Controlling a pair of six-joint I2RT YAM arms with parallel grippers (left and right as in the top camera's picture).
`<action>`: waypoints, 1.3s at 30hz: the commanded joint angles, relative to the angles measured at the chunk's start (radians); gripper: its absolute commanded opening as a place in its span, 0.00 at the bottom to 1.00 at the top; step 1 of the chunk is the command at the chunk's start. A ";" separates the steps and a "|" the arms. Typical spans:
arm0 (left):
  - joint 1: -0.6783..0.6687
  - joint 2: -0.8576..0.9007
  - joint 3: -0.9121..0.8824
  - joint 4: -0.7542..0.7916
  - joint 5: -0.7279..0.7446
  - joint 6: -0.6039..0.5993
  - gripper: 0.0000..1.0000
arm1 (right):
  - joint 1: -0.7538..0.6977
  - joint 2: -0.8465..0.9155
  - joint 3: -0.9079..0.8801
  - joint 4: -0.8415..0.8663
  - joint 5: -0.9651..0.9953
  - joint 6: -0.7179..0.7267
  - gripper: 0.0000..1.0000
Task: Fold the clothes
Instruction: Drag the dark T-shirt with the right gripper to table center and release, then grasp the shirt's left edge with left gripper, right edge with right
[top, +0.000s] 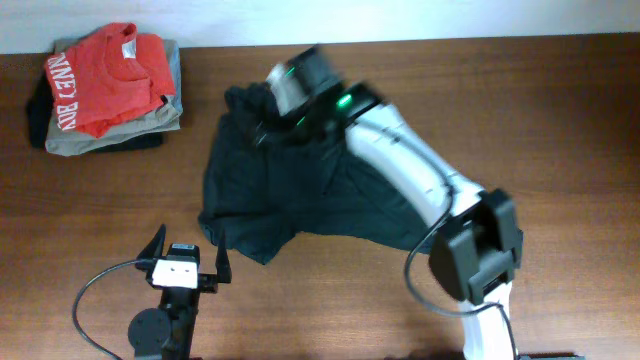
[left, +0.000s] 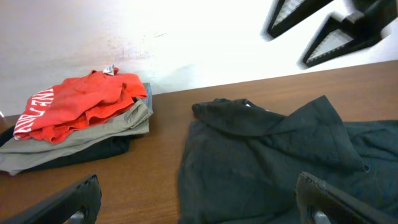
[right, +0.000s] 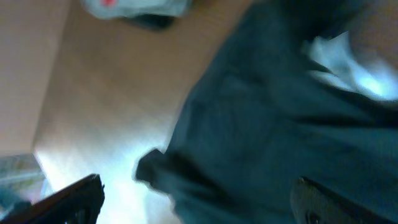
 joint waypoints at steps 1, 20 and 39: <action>0.003 -0.005 -0.004 -0.003 0.004 0.016 0.99 | -0.174 -0.029 0.123 -0.185 0.022 -0.047 0.99; 0.003 -0.005 0.027 0.249 0.372 -0.119 0.99 | -0.865 -0.036 0.127 -0.733 0.052 -0.061 0.99; 0.004 1.268 0.914 -0.319 0.285 -0.224 0.99 | -0.804 -0.511 0.081 -0.849 0.165 -0.046 0.99</action>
